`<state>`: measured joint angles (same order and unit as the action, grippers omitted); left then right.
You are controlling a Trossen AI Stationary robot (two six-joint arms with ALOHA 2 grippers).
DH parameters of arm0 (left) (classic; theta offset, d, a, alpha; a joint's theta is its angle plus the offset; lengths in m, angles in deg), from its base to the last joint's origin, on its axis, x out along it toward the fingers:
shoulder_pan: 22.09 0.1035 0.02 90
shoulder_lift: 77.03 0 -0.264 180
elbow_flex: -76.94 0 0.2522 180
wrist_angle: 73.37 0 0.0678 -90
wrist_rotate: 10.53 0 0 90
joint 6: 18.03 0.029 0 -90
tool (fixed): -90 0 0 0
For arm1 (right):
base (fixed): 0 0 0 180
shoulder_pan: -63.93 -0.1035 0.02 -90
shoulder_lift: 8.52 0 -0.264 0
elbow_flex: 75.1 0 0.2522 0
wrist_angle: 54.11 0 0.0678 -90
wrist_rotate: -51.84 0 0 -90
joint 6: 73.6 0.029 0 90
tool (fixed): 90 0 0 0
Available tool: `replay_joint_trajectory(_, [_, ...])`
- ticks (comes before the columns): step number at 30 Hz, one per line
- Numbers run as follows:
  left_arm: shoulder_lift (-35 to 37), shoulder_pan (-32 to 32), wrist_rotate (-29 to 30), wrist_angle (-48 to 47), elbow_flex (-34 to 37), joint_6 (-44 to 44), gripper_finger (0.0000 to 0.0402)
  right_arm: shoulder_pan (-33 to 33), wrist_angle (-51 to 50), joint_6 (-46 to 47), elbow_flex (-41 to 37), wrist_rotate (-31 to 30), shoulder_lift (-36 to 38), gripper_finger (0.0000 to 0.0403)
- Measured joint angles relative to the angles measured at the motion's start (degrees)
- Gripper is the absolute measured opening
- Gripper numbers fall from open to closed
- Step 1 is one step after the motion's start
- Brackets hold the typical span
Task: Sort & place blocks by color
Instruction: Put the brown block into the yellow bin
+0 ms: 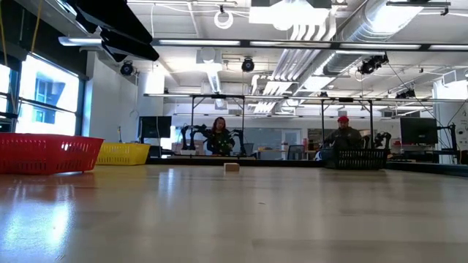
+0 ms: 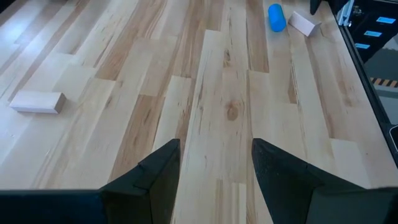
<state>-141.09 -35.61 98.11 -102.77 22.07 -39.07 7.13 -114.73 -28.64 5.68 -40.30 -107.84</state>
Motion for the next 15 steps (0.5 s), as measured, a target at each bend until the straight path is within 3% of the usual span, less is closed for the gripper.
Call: replay_joint_trajectory(15, [0.00,-0.02,0.00,0.00,0.00,0.00,0.0184,0.00,0.15,-2.99,0.00,2.10,-6.82,0.0201])
